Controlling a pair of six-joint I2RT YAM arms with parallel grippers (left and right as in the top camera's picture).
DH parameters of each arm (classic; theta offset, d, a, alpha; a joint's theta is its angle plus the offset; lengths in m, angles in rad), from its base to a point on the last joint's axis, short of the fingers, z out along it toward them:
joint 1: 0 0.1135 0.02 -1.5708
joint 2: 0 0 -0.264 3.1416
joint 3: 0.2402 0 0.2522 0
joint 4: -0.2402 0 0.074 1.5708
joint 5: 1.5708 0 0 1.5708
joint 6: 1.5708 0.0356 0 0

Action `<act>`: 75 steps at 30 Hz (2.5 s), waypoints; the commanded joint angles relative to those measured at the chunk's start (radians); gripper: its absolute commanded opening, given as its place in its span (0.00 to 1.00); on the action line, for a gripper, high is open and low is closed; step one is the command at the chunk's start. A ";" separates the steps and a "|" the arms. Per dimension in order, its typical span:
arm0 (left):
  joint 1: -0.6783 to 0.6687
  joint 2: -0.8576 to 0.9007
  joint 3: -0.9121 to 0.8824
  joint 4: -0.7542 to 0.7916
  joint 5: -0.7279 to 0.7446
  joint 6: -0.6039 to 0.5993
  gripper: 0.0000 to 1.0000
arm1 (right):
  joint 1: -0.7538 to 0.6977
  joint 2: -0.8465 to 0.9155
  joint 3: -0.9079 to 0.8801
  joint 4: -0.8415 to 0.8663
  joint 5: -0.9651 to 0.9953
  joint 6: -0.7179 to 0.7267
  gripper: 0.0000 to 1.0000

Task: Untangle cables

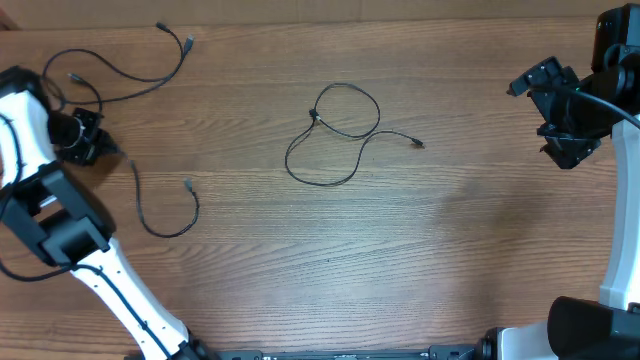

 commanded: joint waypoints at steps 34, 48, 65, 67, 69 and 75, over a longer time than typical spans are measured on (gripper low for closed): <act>0.151 -0.001 0.036 0.072 0.417 0.184 0.34 | 0.002 -0.004 0.007 0.002 0.010 -0.008 1.00; -0.048 -0.009 0.257 0.116 -0.375 0.467 0.53 | 0.002 -0.004 0.007 0.002 0.010 -0.008 1.00; -0.119 0.118 0.249 0.446 -0.401 0.439 0.64 | 0.002 -0.004 0.007 0.002 0.010 -0.008 1.00; -0.122 0.135 0.249 0.473 -0.395 0.439 0.65 | 0.002 -0.004 0.007 0.002 0.010 -0.008 1.00; -0.123 0.156 0.249 0.502 -0.395 0.439 0.64 | 0.002 -0.004 0.007 0.002 0.010 -0.008 1.00; -0.124 0.206 0.249 0.543 -0.358 0.439 0.63 | 0.002 -0.004 0.007 0.002 0.010 -0.008 1.00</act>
